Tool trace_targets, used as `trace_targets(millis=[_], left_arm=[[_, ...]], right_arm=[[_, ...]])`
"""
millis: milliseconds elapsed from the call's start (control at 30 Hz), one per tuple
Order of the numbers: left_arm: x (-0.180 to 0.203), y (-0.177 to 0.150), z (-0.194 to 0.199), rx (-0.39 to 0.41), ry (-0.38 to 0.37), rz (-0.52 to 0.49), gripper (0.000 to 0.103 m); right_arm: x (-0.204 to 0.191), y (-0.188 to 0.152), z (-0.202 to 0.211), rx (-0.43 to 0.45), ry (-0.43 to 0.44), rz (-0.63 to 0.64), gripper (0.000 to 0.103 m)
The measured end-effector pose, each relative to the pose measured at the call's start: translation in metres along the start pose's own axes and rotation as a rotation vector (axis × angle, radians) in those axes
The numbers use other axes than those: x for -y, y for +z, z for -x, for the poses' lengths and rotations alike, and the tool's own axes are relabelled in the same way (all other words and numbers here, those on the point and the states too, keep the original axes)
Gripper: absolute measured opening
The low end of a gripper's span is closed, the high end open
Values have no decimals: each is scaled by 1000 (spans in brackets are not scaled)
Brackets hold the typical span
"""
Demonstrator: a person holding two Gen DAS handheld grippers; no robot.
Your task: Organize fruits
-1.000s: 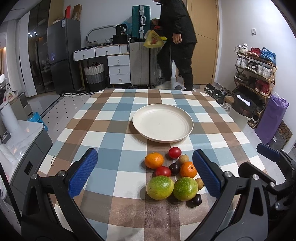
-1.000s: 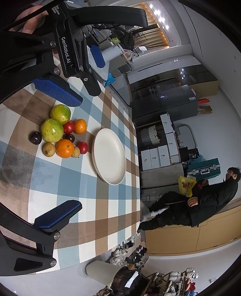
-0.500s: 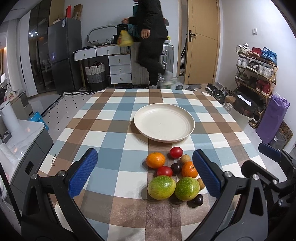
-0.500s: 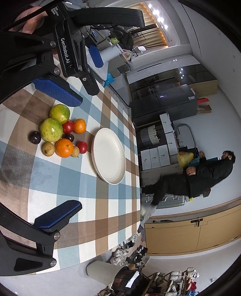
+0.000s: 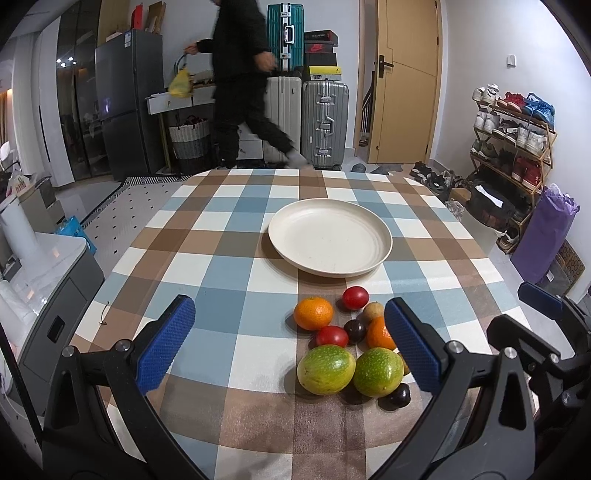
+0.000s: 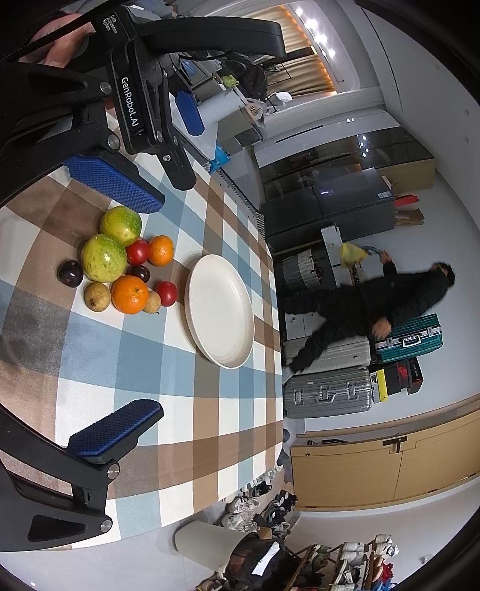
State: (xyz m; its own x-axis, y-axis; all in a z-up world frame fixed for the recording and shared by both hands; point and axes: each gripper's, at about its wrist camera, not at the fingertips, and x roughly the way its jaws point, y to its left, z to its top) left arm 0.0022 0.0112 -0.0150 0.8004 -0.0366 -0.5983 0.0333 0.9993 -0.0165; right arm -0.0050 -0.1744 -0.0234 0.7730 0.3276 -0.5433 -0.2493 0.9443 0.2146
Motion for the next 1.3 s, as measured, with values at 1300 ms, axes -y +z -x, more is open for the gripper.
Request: trace_targets(millis=[1300], left_arm=[[-26, -54, -92, -261, -196, 118, 102]], right_arm=[[5, -12, -27, -43, -6, 11, 103]])
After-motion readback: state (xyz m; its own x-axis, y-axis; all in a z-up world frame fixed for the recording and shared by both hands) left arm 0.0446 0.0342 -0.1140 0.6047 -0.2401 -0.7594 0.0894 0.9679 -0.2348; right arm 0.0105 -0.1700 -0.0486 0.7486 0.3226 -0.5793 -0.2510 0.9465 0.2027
